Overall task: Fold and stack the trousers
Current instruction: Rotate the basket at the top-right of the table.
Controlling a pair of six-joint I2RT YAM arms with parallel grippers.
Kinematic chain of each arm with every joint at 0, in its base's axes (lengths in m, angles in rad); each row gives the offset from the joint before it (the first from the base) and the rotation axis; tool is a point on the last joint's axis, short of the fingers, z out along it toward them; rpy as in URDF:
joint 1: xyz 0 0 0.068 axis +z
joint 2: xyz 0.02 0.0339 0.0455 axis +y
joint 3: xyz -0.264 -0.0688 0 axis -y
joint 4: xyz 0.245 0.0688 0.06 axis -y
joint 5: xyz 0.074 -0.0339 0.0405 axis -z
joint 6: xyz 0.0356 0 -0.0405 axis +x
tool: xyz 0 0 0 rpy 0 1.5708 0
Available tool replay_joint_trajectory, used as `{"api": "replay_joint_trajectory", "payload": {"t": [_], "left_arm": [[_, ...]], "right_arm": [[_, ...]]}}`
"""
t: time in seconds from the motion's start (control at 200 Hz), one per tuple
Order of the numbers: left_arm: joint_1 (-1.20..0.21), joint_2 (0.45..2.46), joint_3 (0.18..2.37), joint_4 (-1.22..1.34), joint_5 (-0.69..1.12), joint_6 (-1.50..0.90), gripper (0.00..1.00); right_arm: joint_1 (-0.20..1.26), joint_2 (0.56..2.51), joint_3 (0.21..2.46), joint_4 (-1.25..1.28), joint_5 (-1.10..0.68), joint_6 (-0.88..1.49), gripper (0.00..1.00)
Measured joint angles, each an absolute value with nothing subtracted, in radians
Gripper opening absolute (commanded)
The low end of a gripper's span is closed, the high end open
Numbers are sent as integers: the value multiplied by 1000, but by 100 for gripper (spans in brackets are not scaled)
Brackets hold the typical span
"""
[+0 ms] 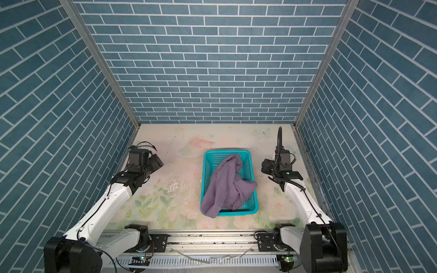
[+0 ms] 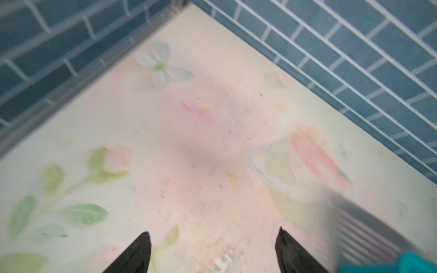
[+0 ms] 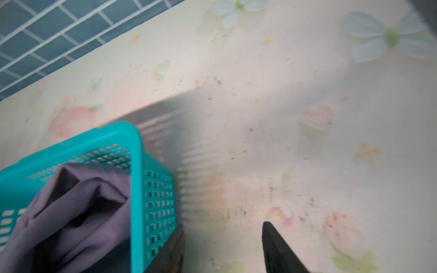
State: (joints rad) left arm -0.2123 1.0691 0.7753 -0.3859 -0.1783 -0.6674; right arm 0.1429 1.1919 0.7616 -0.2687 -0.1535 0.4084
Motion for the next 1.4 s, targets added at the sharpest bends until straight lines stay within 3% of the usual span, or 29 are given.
{"api": "replay_joint_trajectory", "payload": {"t": [0.075,0.14,0.405,0.6,0.7,0.78,0.91,1.015,1.27,1.345,1.4], "left_arm": [[-315,1083,781,-407,-155,-659,59],[-371,1098,784,-406,-122,-661,57],[-435,1284,803,-315,28,-690,51],[-538,1486,932,-231,103,-698,35],[-562,1598,1028,-182,155,-696,35],[-570,1677,1107,-164,180,-694,38],[-575,1763,1246,-161,234,-670,48],[-575,1753,1314,-177,241,-632,50],[-502,1525,1247,-254,158,-554,57],[-485,1434,1189,-273,123,-545,49],[-484,1386,1148,-278,113,-551,36]], "right_arm": [[170,1263,810,-265,-218,416,45],[186,1307,828,-246,-260,423,44],[233,1404,830,-216,-330,446,33],[245,1390,829,-221,-282,507,18],[253,1353,823,-246,-211,545,11],[251,1317,817,-275,-136,592,0],[241,1269,804,-295,-30,688,0],[202,1207,746,-285,19,780,0],[68,1064,572,-192,126,1026,0],[64,1058,559,-174,171,1083,0],[64,1065,555,-156,188,1114,16]]}}
